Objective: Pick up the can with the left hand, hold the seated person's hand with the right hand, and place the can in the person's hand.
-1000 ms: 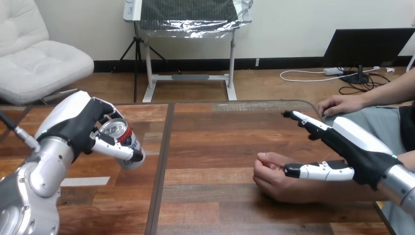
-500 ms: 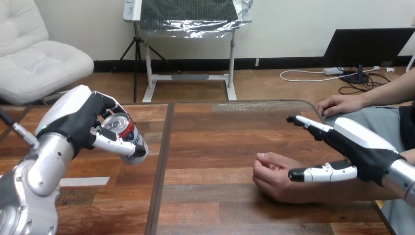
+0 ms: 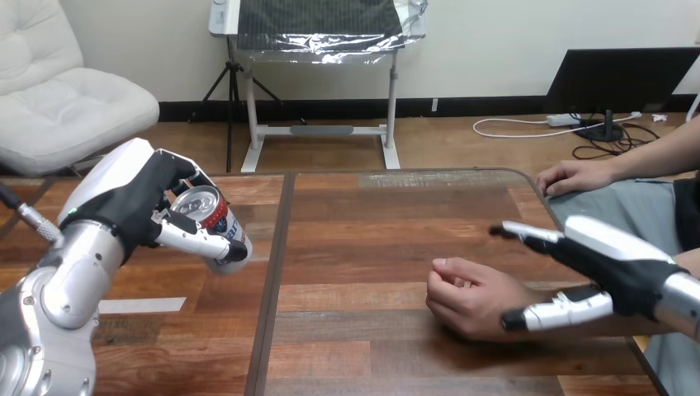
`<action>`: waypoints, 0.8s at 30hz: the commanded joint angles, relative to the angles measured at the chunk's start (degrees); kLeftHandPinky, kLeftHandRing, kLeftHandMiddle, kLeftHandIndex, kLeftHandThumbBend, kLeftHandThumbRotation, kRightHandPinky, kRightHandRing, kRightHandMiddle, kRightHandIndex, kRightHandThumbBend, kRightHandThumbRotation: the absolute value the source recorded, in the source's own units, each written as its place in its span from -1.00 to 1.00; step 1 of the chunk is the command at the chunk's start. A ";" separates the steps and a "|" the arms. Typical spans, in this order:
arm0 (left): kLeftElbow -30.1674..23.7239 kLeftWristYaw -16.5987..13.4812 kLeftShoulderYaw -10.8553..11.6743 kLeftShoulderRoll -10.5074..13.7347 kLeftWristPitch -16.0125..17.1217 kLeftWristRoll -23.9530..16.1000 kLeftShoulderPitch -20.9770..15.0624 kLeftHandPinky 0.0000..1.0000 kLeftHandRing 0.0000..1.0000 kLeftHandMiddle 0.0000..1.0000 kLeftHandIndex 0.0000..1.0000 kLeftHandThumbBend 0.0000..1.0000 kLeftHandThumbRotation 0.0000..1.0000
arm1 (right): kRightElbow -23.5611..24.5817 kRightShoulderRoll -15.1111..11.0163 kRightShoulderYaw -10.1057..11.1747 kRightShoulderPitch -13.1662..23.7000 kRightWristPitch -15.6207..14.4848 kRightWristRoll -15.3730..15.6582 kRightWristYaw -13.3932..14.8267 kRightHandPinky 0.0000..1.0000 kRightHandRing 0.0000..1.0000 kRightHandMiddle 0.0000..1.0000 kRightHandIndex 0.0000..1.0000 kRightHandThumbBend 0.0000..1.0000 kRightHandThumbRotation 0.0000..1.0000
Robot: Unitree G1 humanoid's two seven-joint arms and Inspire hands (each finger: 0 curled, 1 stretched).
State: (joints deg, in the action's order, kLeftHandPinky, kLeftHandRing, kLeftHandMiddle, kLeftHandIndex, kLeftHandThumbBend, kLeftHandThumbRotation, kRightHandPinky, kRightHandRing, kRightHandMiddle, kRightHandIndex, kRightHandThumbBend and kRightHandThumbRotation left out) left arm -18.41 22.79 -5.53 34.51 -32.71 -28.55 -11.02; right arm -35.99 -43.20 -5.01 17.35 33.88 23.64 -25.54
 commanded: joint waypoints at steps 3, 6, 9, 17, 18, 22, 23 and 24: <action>-3.12 0.11 1.89 0.64 -0.46 -0.33 -4.04 -0.53 -0.37 -0.19 -0.01 0.30 -1.00 | -2.00 -3.79 -0.73 5.27 1.72 -0.30 -1.81 0.95 0.94 0.92 0.92 1.00 0.47; -3.16 0.19 1.84 0.66 -0.62 -0.45 -4.05 -0.54 -0.38 -0.20 -0.01 0.29 -1.00 | -2.26 -4.46 -0.93 5.36 1.25 -0.86 -3.63 0.90 0.93 0.92 0.93 1.00 0.45; -3.19 0.20 1.83 0.60 -0.72 -0.50 -4.04 -0.55 -0.39 -0.20 -0.01 0.29 -1.00 | -2.71 -5.02 -1.12 5.44 1.27 -1.21 -4.94 0.87 0.93 0.91 0.93 1.00 0.45; -2.82 -0.14 1.90 0.37 -0.23 -0.33 -3.96 -0.54 -0.37 -0.19 -0.01 0.30 -1.00 | -2.23 -6.09 -1.28 5.03 -0.28 -1.52 -8.44 0.72 0.89 0.90 0.93 1.00 0.46; -2.78 -0.18 1.91 0.37 -0.14 -0.32 -3.94 -0.53 -0.37 -0.19 -0.01 0.30 -1.00 | -2.13 -6.13 -1.26 4.97 -0.40 -1.57 -8.69 0.69 0.88 0.90 0.93 1.00 0.45; -2.49 -0.47 1.93 0.33 0.39 -0.25 -3.91 -0.51 -0.35 -0.17 -0.01 0.30 -1.00 | -1.36 -6.44 -1.22 4.20 -0.86 -1.43 -9.15 0.59 0.85 0.89 0.92 1.00 0.43; -2.45 -0.50 1.94 0.30 0.41 -0.23 -3.92 -0.51 -0.34 -0.17 -0.01 0.31 -1.00 | -1.27 -6.49 -1.24 4.06 -0.87 -1.38 -9.22 0.55 0.83 0.88 0.91 1.00 0.42; -2.42 -0.52 1.95 0.28 0.42 -0.21 -3.93 -0.50 -0.34 -0.17 -0.01 0.31 -1.00 | -1.20 -6.53 -1.24 3.97 -0.90 -1.35 -9.28 0.54 0.83 0.88 0.91 1.00 0.42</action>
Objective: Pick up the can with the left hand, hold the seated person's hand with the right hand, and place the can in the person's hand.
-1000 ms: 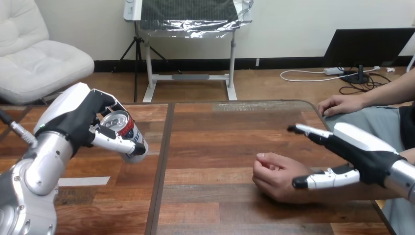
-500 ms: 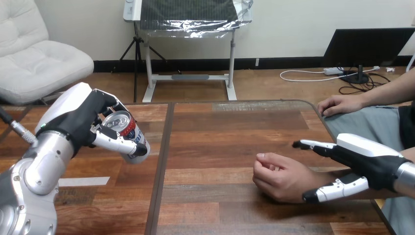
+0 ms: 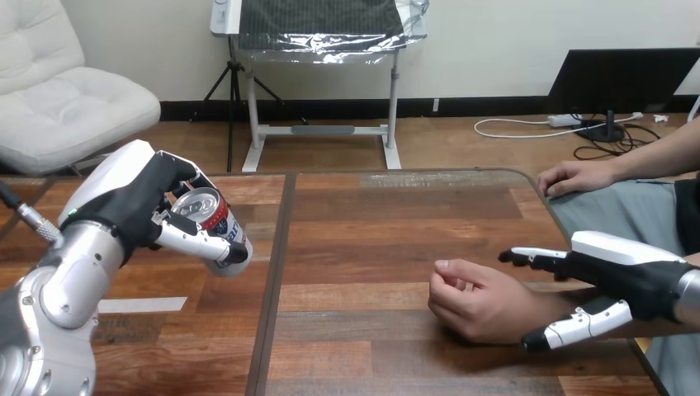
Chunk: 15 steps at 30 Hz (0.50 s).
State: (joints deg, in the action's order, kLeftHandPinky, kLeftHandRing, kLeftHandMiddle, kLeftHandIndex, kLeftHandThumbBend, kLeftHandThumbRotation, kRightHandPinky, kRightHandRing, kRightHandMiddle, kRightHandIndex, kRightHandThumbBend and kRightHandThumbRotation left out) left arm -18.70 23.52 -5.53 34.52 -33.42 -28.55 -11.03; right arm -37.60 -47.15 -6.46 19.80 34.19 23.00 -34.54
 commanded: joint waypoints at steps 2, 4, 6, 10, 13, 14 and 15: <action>-2.02 -1.31 1.90 0.22 1.14 -0.24 -3.97 -0.51 -0.34 -0.17 -0.01 0.31 -1.00 | 0.11 -2.67 0.08 1.38 -0.81 -0.70 -0.47 0.52 0.82 0.88 0.90 1.00 0.42; -1.91 -1.35 1.88 0.21 1.26 -0.23 -4.01 -0.51 -0.35 -0.18 -0.01 0.31 -1.00 | -0.28 -2.71 -0.06 1.32 -0.60 -0.66 -0.57 0.51 0.82 0.88 0.90 1.00 0.42; -1.81 -1.38 1.88 0.23 1.42 -0.19 -4.04 -0.53 -0.37 -0.19 -0.01 0.31 -1.00 | -0.59 -2.72 -0.18 1.31 -0.56 -0.60 -0.62 0.51 0.82 0.88 0.90 1.00 0.41; -1.59 -1.49 1.87 0.27 1.87 -0.15 -4.12 -0.57 -0.42 -0.23 -0.01 0.31 -1.00 | -0.62 -2.96 -0.79 1.24 -1.31 0.89 0.05 0.51 0.84 0.89 0.90 1.00 0.39; -1.57 -1.44 1.82 0.26 1.75 -0.25 -4.21 -0.59 -0.44 -0.25 -0.01 0.31 -1.00 | -0.60 -3.13 -1.28 1.25 -1.79 2.21 0.86 0.50 0.86 0.91 0.90 1.00 0.35; -1.56 -1.41 1.81 0.24 1.66 -0.29 -4.25 -0.60 -0.45 -0.26 -0.01 0.31 -1.00 | -0.71 -3.16 -1.41 1.28 -1.72 2.66 1.24 0.51 0.87 0.91 0.91 1.00 0.33; -1.56 -1.39 1.80 0.23 1.61 -0.31 -4.27 -0.61 -0.46 -0.27 -0.01 0.31 -1.00 | -0.78 -3.18 -1.49 1.30 -1.67 2.98 1.49 0.51 0.87 0.91 0.91 1.00 0.32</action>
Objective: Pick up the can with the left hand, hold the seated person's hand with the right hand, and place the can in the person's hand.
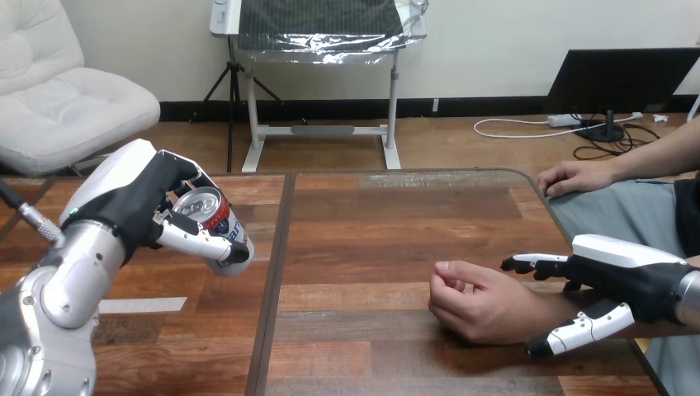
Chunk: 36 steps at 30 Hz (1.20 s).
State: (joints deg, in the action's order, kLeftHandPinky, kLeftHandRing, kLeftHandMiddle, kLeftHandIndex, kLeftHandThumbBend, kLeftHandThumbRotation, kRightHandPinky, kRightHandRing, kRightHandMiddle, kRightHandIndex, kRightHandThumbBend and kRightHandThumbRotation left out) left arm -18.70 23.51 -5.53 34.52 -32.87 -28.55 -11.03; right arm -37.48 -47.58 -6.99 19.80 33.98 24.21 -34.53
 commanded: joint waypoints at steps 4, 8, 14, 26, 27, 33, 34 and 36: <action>-1.61 -1.18 1.74 0.14 0.53 -0.38 -4.43 -0.63 -0.49 -0.29 -0.01 0.31 -1.00 | -1.19 -3.07 -1.71 1.38 -0.94 4.43 3.74 0.67 0.90 0.92 0.91 1.00 0.26; -1.70 -1.11 1.85 -0.07 0.20 -0.20 -4.46 -0.62 -0.46 -0.27 -0.01 0.30 -1.00 | -1.26 -3.11 -2.30 1.47 -1.90 5.92 4.86 0.84 0.91 0.91 0.91 1.00 0.19; -1.81 -1.18 1.96 -0.08 0.45 -0.06 -4.27 -0.55 -0.38 -0.20 -0.01 0.29 -1.00 | -0.66 -3.16 -3.23 1.65 -4.35 7.72 4.99 0.83 0.93 0.92 0.91 1.00 0.02; -1.55 -1.56 2.23 0.02 1.33 0.12 -3.98 -0.51 -0.36 -0.18 -0.02 0.30 -1.00 | -1.02 -3.57 -5.21 1.96 -3.66 11.59 7.71 0.78 0.85 0.85 0.85 1.00 -0.19; -1.53 -1.58 2.26 0.01 1.37 0.15 -3.97 -0.52 -0.37 -0.18 -0.02 0.30 -1.00 | -1.08 -3.57 -5.34 1.99 -3.63 11.83 7.88 0.76 0.84 0.84 0.84 1.00 -0.21; -1.43 -1.88 2.41 0.01 1.78 0.19 -3.78 -0.52 -0.37 -0.18 -0.02 0.30 -1.00 | -1.09 -3.34 -6.24 2.18 -4.26 13.22 7.94 0.49 0.77 0.77 0.78 1.00 -0.32; -1.53 -1.78 2.39 -0.02 1.48 0.15 -3.82 -0.53 -0.37 -0.18 -0.02 0.30 -1.00 | -0.96 -3.22 -6.39 2.17 -4.65 13.38 7.65 0.46 0.76 0.77 0.77 1.00 -0.33; -1.65 -1.67 2.35 -0.06 1.14 0.10 -3.85 -0.53 -0.38 -0.19 -0.01 0.29 -1.00 | -0.86 -3.11 -6.57 2.17 -5.04 13.54 7.38 0.39 0.75 0.75 0.75 1.00 -0.34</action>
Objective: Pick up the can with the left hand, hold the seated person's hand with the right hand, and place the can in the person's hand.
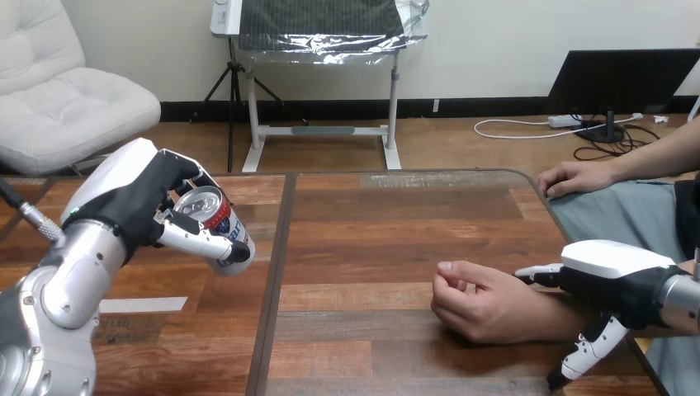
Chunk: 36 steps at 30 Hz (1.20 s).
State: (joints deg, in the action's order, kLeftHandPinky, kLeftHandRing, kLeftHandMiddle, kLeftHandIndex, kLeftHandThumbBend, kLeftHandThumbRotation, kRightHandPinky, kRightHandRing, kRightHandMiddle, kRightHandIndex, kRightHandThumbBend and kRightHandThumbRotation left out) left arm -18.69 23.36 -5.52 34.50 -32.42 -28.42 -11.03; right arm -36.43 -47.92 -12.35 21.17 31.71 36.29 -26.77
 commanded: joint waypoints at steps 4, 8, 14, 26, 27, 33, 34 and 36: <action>-2.01 -1.45 2.35 -0.13 0.33 -0.03 -3.85 -0.55 -0.39 -0.20 -0.01 0.29 -1.00 | -1.89 -2.62 -2.39 0.95 -2.69 2.81 0.17 0.25 0.70 0.70 0.71 1.00 -0.36; -2.01 -1.61 2.34 -0.18 0.42 0.02 -3.82 -0.57 -0.41 -0.22 -0.01 0.29 -1.00 | -1.84 -2.28 -3.19 1.10 -3.22 3.87 0.47 0.16 0.64 0.66 0.67 1.00 -0.37; -1.90 -1.82 2.38 -0.24 0.62 0.35 -3.78 -0.60 -0.45 -0.25 -0.02 0.29 -1.00 | -2.26 -1.81 -4.70 1.44 -3.34 6.10 2.51 0.06 0.54 0.58 0.61 1.00 -0.40; -2.25 -1.67 2.37 -0.31 0.48 0.62 -3.72 -0.63 -0.48 -0.27 -0.01 0.29 -1.00 | -2.88 -0.56 -7.62 2.01 -6.08 9.21 5.66 -0.08 0.34 0.46 0.52 1.00 -0.44; -2.27 -1.66 2.37 -0.31 0.48 0.64 -3.71 -0.64 -0.49 -0.28 -0.01 0.29 -1.00 | -2.96 -0.50 -7.80 2.07 -6.27 9.29 5.77 -0.11 0.32 0.45 0.51 1.00 -0.44; -2.39 -1.70 2.55 -0.43 0.52 0.86 -3.59 -0.65 -0.51 -0.30 -0.01 0.28 -1.00 | -3.42 0.01 -8.85 2.57 -7.44 9.35 5.55 -0.22 0.19 0.38 0.46 1.00 -0.46; -2.43 -1.70 2.59 -0.45 0.51 0.90 -3.56 -0.66 -0.51 -0.30 -0.01 0.28 -1.00 | -3.54 0.05 -9.07 2.63 -7.37 9.47 5.82 -0.23 0.17 0.37 0.45 1.00 -0.46; -2.46 -1.70 2.62 -0.47 0.48 0.91 -3.54 -0.66 -0.51 -0.30 -0.01 0.28 -1.00 | -3.69 0.06 -9.41 2.71 -7.33 9.54 6.20 -0.28 0.11 0.31 0.42 1.00 -0.46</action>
State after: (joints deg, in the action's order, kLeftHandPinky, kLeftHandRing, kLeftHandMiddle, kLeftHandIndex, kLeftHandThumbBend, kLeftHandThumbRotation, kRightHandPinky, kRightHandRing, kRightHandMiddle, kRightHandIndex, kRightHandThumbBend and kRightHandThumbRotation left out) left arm -18.70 23.23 -5.50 34.19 -32.43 -27.56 -11.03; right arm -36.60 -47.76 -19.25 24.16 26.66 43.39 -20.34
